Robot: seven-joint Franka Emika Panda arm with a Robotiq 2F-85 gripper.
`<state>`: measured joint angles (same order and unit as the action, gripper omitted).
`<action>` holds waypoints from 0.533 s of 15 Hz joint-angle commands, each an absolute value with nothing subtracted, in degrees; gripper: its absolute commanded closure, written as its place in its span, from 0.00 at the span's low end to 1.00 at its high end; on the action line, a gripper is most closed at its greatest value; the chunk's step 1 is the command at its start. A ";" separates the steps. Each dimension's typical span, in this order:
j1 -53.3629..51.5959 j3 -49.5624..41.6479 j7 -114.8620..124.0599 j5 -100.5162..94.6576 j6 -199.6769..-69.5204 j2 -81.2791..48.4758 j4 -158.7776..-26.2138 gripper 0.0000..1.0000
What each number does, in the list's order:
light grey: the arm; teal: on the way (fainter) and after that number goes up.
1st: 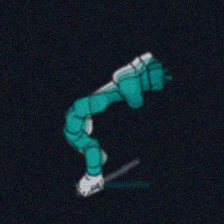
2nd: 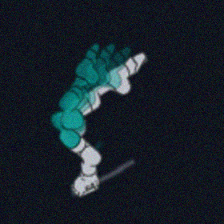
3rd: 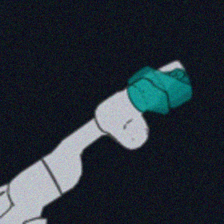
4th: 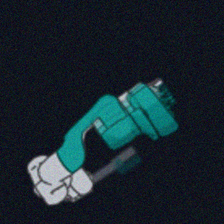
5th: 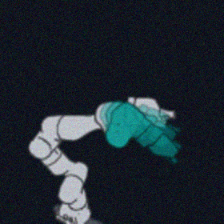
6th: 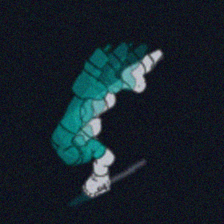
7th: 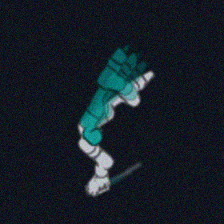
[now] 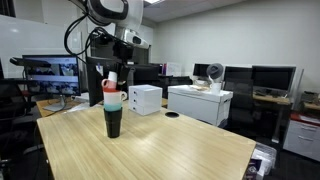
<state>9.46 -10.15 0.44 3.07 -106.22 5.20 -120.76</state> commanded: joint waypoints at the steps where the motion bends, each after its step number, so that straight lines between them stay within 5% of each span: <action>1: 9.50 -9.97 -0.75 2.01 -108.13 7.65 -123.44 0.29; 5: 9.32 -9.77 -1.04 2.26 -106.77 8.75 -122.66 0.02; 8: 9.23 -9.50 -1.16 2.10 -106.50 9.90 -122.33 0.00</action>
